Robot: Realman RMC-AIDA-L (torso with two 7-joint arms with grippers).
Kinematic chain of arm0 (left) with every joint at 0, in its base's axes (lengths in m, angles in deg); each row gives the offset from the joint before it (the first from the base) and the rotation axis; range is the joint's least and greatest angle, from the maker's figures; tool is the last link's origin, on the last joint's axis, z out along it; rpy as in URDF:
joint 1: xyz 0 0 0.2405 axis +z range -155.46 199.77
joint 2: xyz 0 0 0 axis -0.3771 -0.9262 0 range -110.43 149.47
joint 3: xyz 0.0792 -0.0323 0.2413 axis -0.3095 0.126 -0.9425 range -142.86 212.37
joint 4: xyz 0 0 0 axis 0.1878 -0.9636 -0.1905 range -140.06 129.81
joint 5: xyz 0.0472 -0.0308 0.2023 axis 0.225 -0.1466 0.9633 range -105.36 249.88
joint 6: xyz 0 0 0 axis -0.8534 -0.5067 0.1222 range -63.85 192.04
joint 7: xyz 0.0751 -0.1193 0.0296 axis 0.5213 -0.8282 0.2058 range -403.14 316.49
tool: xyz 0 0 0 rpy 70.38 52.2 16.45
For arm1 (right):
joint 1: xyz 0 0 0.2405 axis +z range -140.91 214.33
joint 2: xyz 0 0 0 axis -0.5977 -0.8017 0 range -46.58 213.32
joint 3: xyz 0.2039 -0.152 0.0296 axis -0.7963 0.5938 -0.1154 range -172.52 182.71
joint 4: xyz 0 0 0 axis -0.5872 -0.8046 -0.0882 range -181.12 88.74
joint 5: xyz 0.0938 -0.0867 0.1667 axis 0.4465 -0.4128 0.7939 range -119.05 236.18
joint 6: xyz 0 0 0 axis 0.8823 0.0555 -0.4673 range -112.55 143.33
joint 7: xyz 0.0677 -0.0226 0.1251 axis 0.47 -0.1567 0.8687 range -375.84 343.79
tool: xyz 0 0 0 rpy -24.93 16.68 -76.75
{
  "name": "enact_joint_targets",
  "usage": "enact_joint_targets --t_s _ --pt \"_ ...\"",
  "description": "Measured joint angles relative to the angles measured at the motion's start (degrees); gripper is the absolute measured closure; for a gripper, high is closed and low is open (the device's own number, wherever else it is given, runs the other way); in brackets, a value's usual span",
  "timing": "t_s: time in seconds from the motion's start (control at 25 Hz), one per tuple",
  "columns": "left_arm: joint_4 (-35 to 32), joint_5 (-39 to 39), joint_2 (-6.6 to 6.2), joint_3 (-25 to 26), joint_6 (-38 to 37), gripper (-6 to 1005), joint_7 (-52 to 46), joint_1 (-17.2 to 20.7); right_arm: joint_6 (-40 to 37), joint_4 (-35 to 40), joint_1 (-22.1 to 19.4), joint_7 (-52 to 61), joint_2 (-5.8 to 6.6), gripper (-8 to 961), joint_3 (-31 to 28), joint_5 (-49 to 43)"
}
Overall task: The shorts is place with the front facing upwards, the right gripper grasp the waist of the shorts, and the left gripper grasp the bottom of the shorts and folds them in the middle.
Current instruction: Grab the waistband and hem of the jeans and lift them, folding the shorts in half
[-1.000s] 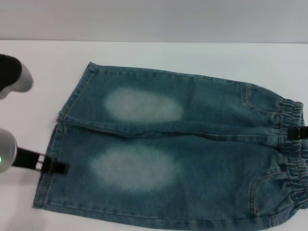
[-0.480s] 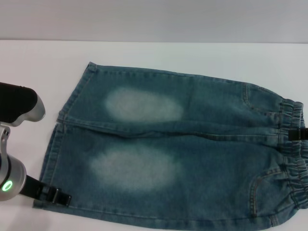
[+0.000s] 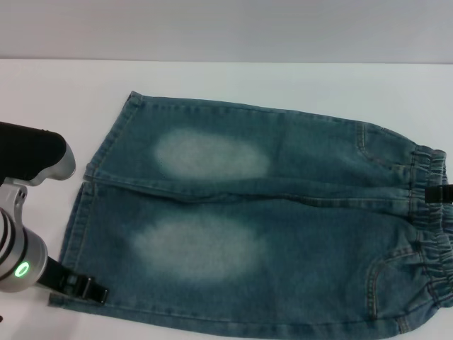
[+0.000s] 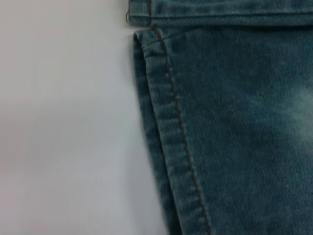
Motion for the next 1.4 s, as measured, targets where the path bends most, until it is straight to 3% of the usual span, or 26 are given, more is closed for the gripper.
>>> enact_joint_targets --t_s 0.88,1.08,1.28,1.4 --pt "-2.4 0.0 -0.26 1.3 0.5 155 -0.5 -1.5 -0.4 0.1 0.1 -0.8 0.09 224 -0.1 0.0" --pt "-4.0 -0.4 -0.25 2.3 0.4 326 0.0 -2.0 -0.5 0.1 0.0 -0.8 0.09 225 -0.1 0.0" --pt "-4.2 -0.4 -0.23 2.3 0.8 565 0.7 -2.5 -0.8 0.3 -0.1 -0.8 0.07 225 -0.1 0.0" --pt "-3.4 -0.4 -0.26 2.3 1.5 629 0.7 -2.9 -1.2 0.8 -0.3 -0.6 0.0 225 -0.1 0.1"
